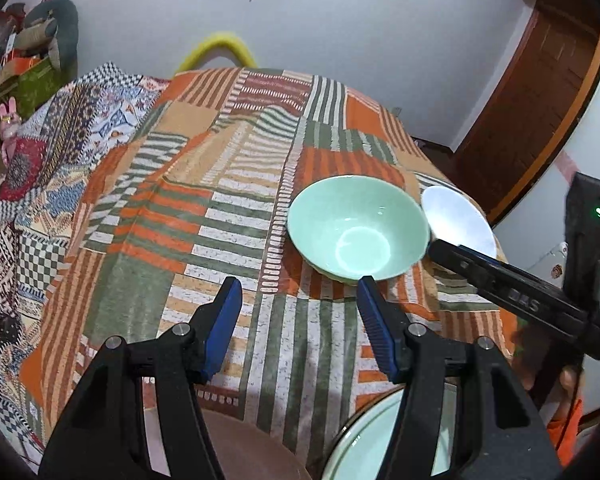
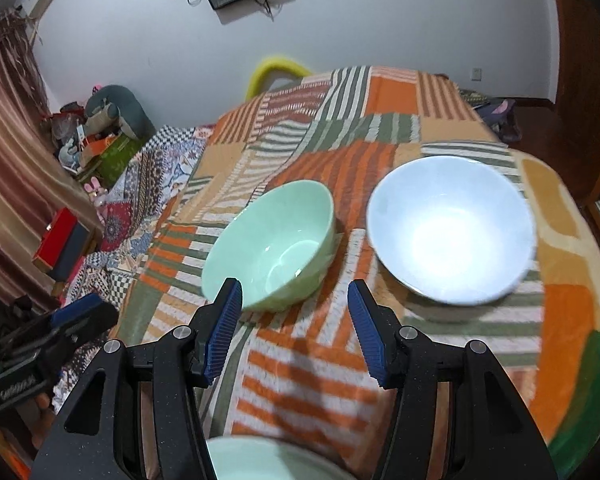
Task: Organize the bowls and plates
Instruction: 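Move both grippers to the mint-green bowl rim and close them, then lift the mint-green bowl with both grippers and carry it over the pink bowl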
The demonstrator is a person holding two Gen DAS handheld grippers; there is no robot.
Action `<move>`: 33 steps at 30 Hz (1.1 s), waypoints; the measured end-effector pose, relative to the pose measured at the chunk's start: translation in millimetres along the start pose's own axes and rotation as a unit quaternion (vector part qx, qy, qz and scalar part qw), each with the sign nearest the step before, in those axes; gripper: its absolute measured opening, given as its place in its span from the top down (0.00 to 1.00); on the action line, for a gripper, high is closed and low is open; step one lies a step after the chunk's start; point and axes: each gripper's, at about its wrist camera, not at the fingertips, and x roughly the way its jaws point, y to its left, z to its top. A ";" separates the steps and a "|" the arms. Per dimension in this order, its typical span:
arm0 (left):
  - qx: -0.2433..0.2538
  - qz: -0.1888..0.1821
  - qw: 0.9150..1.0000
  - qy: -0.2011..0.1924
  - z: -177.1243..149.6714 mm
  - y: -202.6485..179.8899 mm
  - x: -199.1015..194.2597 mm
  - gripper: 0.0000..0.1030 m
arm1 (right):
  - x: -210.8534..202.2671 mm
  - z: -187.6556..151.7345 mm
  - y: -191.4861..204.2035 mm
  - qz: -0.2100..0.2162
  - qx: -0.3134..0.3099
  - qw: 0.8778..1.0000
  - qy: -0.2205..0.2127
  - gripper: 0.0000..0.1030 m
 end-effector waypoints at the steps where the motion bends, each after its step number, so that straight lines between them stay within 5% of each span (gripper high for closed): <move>1: -0.005 -0.001 1.000 0.003 0.0 3.1 5.0 0.43 | 8.9 2.4 0.7 0.000 -0.001 1.000 0.007 0.50; 11: -0.025 0.001 1.000 0.014 2.0 19.6 27.3 0.43 | 51.4 7.9 1.8 -0.001 0.002 0.999 0.051 0.51; 17: -0.031 0.005 0.999 0.019 1.3 23.1 33.4 0.43 | 54.4 8.4 0.1 -0.008 -0.020 0.998 0.059 0.69; 24: -0.020 0.024 0.999 0.016 5.5 21.1 38.7 0.43 | 57.0 -3.0 11.9 -0.001 -0.076 0.994 0.075 0.73; 33: -0.046 0.021 0.996 0.079 11.9 34.4 79.4 0.47 | 55.3 -14.6 16.0 0.022 -0.095 0.991 0.089 0.75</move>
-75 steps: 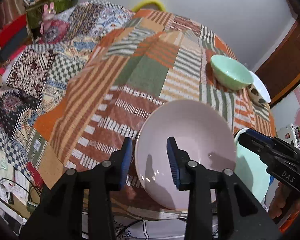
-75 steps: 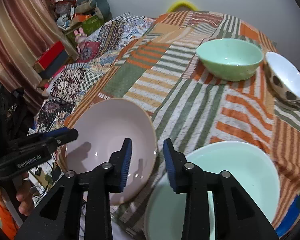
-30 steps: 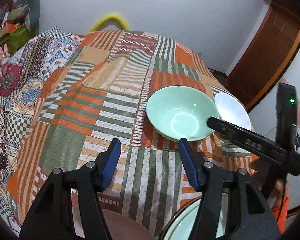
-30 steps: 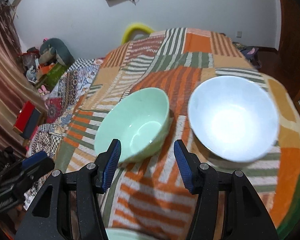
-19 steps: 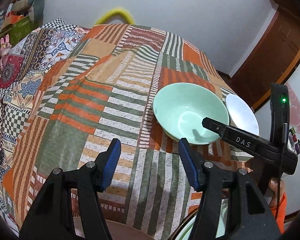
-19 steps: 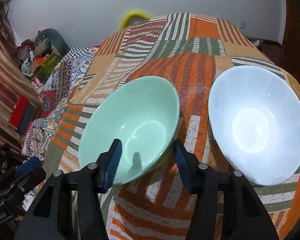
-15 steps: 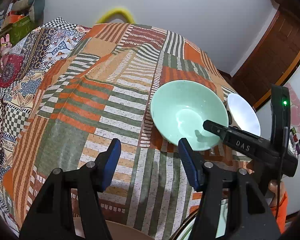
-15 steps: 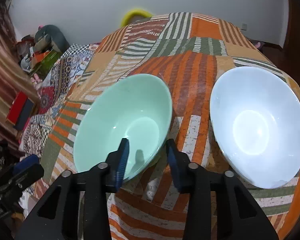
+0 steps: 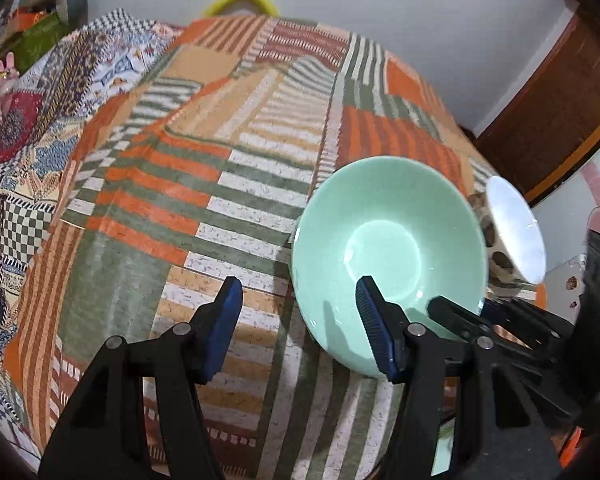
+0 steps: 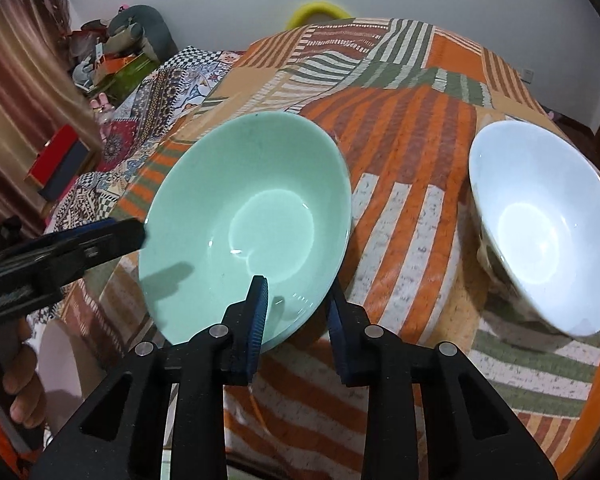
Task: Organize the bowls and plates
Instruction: 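Lift the mint-green bowl with both grippers and carry it over the pink bowl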
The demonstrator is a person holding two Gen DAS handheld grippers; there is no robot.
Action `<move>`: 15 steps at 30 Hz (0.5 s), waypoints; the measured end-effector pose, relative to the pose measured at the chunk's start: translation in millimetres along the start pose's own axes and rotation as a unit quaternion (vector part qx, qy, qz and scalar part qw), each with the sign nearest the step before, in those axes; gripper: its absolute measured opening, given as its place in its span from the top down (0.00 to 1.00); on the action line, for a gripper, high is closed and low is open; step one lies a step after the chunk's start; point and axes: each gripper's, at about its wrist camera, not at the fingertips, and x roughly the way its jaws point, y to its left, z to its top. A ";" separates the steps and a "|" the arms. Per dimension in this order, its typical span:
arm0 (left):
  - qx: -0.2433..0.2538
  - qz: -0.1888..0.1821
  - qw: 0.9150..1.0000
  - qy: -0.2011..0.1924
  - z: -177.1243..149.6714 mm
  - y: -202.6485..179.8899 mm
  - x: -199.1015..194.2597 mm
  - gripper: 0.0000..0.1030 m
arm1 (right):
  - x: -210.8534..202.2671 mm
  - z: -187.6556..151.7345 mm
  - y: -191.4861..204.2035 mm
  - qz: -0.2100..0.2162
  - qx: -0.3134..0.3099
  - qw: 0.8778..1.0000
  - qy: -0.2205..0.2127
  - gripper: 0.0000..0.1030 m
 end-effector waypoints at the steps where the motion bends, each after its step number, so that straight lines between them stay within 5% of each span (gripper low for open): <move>1: -0.001 -0.001 1.000 0.003 1.1 -0.2 2.4 0.50 | 0.5 0.5 -1.2 0.002 0.003 1.000 0.000 0.75; 9: -0.028 -0.025 0.999 0.039 14.6 5.5 35.0 0.89 | 2.3 2.6 -1.0 0.007 0.021 1.000 -0.005 0.75; 15: -0.017 -0.014 0.999 0.026 12.9 2.2 36.7 0.89 | 0.7 5.5 -0.2 -0.006 0.022 1.000 -0.020 0.75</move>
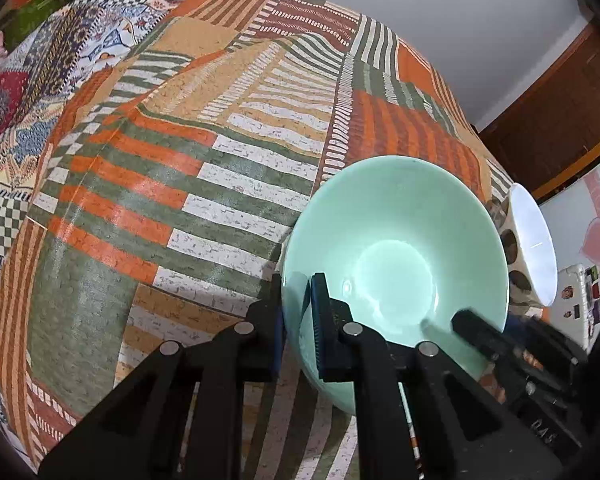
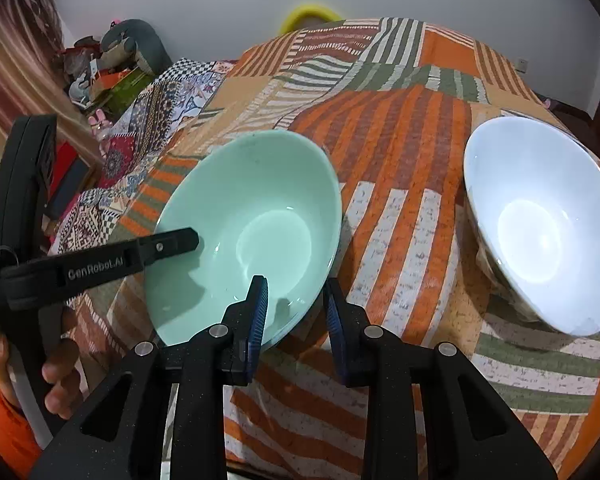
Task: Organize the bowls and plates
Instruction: 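Lift the mint-green bowl with both grippers and carry it over the pink bowl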
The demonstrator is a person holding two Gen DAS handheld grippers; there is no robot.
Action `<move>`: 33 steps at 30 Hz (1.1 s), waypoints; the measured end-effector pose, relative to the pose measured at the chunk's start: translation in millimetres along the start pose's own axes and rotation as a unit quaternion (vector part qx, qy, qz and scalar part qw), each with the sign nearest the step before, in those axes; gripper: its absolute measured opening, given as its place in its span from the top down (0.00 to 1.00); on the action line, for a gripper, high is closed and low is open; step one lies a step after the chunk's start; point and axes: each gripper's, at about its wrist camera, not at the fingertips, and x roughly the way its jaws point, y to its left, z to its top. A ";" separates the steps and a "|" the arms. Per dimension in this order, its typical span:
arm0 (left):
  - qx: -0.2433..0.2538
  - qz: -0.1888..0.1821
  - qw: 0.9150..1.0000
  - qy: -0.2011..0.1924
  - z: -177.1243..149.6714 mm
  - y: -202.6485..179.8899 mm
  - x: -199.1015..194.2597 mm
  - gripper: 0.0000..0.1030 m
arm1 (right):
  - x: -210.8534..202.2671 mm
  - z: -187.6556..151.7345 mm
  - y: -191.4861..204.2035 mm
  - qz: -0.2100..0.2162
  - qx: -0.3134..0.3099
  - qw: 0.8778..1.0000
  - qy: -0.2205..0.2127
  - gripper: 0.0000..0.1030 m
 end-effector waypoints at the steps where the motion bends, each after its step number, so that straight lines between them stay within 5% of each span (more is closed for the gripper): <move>1: 0.005 0.005 1.000 -0.002 -1.3 -2.0 -1.3 0.89 | -1.3 1.6 2.0 -0.012 -0.004 1.000 -0.006 0.76; 15: 0.082 0.043 0.994 -0.063 -27.8 -34.4 -59.1 0.89 | -24.3 -5.4 6.0 -0.012 0.015 1.000 -0.013 0.76; 33: 0.075 0.004 0.990 -0.122 -76.4 -39.1 -161.6 0.88 | -113.4 -29.2 44.1 0.005 -0.001 0.995 -0.096 0.76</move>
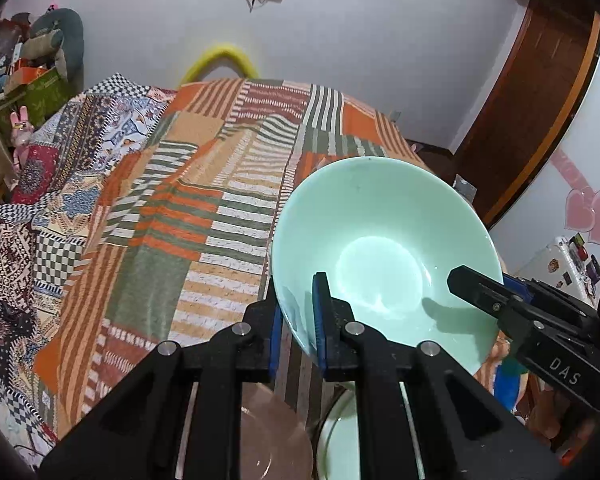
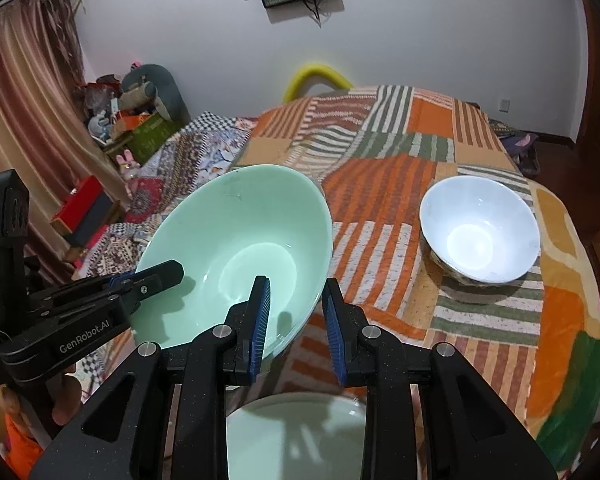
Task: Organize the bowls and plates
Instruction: 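Lift the mint-green bowl with both grippers and carry it over the pink bowl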
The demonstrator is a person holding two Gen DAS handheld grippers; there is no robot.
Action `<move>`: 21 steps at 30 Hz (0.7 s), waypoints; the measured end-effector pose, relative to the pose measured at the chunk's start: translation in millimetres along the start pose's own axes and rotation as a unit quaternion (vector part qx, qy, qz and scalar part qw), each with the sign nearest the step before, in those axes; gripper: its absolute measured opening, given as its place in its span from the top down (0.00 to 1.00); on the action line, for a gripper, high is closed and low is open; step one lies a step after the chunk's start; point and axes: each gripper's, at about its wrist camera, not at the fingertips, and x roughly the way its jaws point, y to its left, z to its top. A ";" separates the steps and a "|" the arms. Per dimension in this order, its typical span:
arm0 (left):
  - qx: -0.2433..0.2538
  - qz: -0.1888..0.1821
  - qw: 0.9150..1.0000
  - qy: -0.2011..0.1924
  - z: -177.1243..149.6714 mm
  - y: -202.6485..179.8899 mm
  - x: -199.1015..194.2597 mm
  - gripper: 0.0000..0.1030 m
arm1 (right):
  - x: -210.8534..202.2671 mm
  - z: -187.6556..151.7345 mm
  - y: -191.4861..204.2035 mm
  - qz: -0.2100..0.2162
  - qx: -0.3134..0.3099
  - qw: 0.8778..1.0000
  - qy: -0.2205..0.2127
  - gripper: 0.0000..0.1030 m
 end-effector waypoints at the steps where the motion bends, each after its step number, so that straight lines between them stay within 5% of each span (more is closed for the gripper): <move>1: 0.000 0.001 1.000 -0.004 -2.2 0.4 -7.6 0.88 | -3.0 -1.2 2.2 0.001 -0.002 1.000 -0.002 0.76; 21: -0.014 0.024 0.999 -0.035 -43.7 21.2 -85.0 0.88 | -33.9 -27.6 45.3 0.045 -0.026 0.999 -0.017 0.76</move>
